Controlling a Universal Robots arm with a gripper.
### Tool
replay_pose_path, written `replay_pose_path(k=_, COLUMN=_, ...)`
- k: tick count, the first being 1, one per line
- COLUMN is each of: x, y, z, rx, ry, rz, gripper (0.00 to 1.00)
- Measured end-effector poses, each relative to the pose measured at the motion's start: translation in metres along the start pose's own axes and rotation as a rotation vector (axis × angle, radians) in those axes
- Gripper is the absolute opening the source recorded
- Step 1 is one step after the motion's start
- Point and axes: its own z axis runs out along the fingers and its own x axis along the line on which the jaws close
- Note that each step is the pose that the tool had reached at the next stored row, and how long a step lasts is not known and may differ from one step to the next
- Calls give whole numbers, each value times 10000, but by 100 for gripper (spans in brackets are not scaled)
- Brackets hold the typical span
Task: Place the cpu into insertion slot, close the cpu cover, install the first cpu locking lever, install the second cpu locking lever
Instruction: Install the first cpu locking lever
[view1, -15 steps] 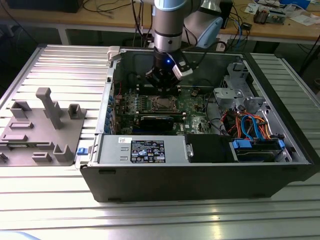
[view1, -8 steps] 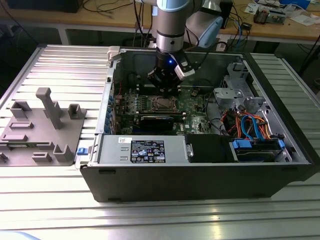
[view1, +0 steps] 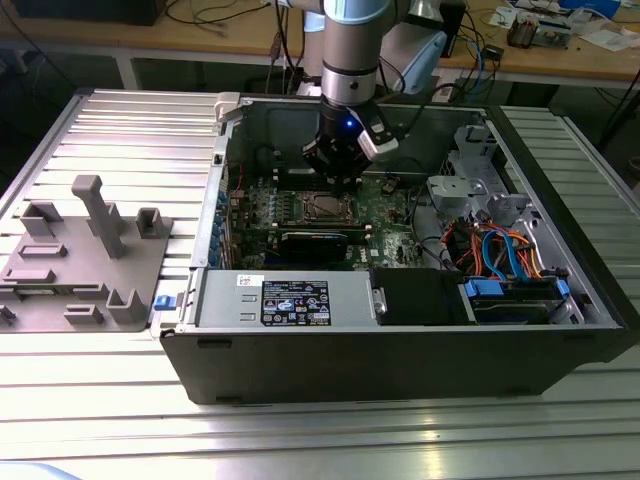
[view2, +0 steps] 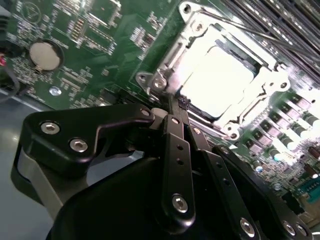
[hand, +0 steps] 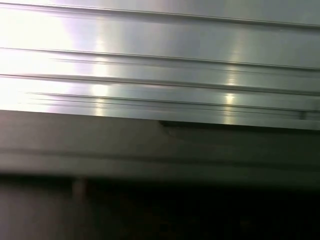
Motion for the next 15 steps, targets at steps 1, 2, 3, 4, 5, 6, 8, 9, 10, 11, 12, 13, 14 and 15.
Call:
replay_pose_path(k=1, x=-4, y=0, z=0, rx=-5, ry=0, rz=0, gripper=11)
replay_pose_path(k=2, x=-6, y=2, z=0, rx=-12, ry=-1, rz=0, gripper=11)
replay_pose_path(k=3, x=-6, y=4, z=0, rx=-31, ry=-3, rz=1, gripper=11)
replay_pose_path(k=4, x=-6, y=5, z=0, rx=-48, ry=-4, rz=3, gripper=11)
replay_pose_path(k=5, x=-7, y=5, z=-1, rx=-50, ry=-3, rz=2, gripper=11)
replay_pose_path(k=6, x=-7, y=4, z=-5, rx=-51, ry=-4, rz=2, gripper=11)
replay_pose_path(k=8, x=-1, y=4, z=-8, rx=-63, ry=-18, rz=1, gripper=11)
replay_pose_path(k=9, x=4, y=5, z=-9, rx=-71, ry=-24, rz=1, gripper=11)
replay_pose_path(k=10, x=15, y=5, z=-13, rx=-97, ry=-33, rz=4, gripper=11)
replay_pose_path(k=11, x=20, y=5, z=-18, rx=-117, ry=-41, rz=5, gripper=11)
replay_pose_path(k=12, x=22, y=5, z=-21, rx=-133, ry=-47, rz=6, gripper=11)
replay_pose_path(k=13, x=23, y=5, z=-21, rx=-150, ry=-50, rz=5, gripper=11)
replay_pose_path(k=14, x=23, y=5, z=-22, rx=-169, ry=-51, rz=6, gripper=11)
replay_pose_path(k=15, x=24, y=4, z=-22, rx=-227, ry=-52, rz=7, gripper=11)
